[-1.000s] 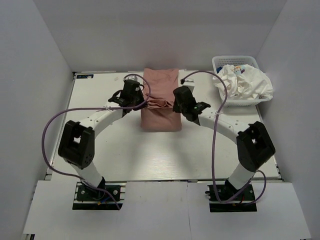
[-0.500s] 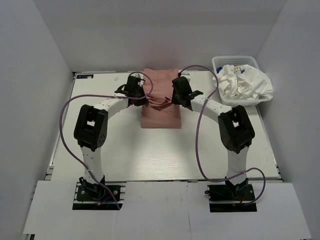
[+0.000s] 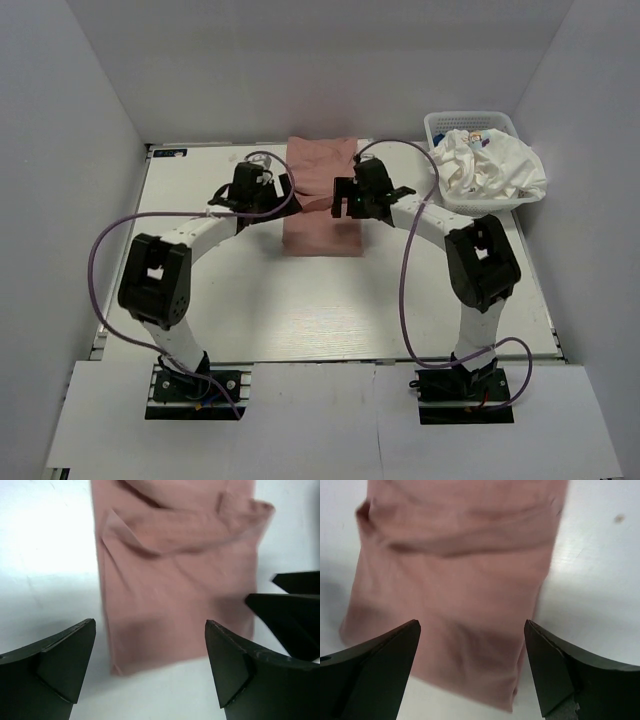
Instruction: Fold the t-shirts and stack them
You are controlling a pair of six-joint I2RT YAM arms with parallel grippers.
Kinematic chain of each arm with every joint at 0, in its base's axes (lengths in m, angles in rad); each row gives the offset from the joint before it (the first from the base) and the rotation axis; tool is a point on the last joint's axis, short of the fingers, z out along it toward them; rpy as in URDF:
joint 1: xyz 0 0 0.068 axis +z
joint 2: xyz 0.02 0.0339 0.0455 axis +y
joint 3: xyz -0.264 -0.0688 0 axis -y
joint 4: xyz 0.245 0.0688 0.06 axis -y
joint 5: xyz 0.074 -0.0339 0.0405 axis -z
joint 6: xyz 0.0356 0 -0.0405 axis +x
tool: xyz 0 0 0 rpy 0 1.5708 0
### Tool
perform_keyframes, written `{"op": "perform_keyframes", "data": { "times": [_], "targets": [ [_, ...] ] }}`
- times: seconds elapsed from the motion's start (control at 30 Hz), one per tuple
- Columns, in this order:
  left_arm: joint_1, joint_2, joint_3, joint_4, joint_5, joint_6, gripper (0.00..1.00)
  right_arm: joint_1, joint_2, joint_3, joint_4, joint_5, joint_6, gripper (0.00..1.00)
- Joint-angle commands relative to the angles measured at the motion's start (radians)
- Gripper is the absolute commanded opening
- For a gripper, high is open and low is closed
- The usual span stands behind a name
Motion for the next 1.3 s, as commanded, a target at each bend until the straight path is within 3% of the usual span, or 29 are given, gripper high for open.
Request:
{"op": "perform_keyframes", "data": {
  "times": [0.0,0.1,0.27,0.53,0.7,0.77,0.93,0.97,1.07,1.13,1.27],
  "targets": [
    [-0.018,-0.165,-0.129,0.118,0.058,-0.017,1.0,0.014,-0.107,-0.132,0.167,-0.213,-0.016,0.9],
    [-0.018,-0.19,-0.231,0.224,0.153,-0.038,1.0,0.017,-0.069,-0.115,0.169,-0.239,0.01,0.9],
    [-0.018,-0.136,-0.231,0.267,0.199,-0.038,1.0,0.011,0.032,-0.069,0.289,-0.239,0.051,0.9],
    [-0.018,-0.058,-0.17,0.212,0.242,-0.038,1.0,-0.02,0.273,0.338,0.14,-0.15,0.033,0.9],
    [-0.018,-0.088,-0.189,0.171,0.217,-0.029,1.0,-0.047,0.263,0.419,0.094,-0.145,0.005,0.9],
    [-0.018,-0.121,-0.214,0.151,0.177,-0.029,1.0,-0.054,0.225,0.356,0.086,-0.147,-0.002,0.9],
    [-0.009,-0.159,-0.269,0.114,0.117,-0.067,1.0,-0.052,-0.048,-0.017,0.164,-0.151,0.057,0.9],
    [-0.009,-0.159,-0.269,0.105,0.106,-0.067,1.0,-0.051,-0.108,-0.167,0.168,-0.148,0.07,0.9],
    [-0.009,-0.127,-0.269,0.068,0.106,-0.076,1.0,-0.057,-0.212,-0.335,0.192,-0.145,0.114,0.9],
    [-0.009,-0.112,-0.269,0.068,0.089,-0.076,1.0,-0.057,-0.263,-0.373,0.181,-0.147,0.126,0.9],
    [-0.018,-0.066,-0.269,0.049,0.061,-0.11,0.88,-0.054,-0.276,-0.45,0.117,-0.168,0.157,0.9]
  ]
}}
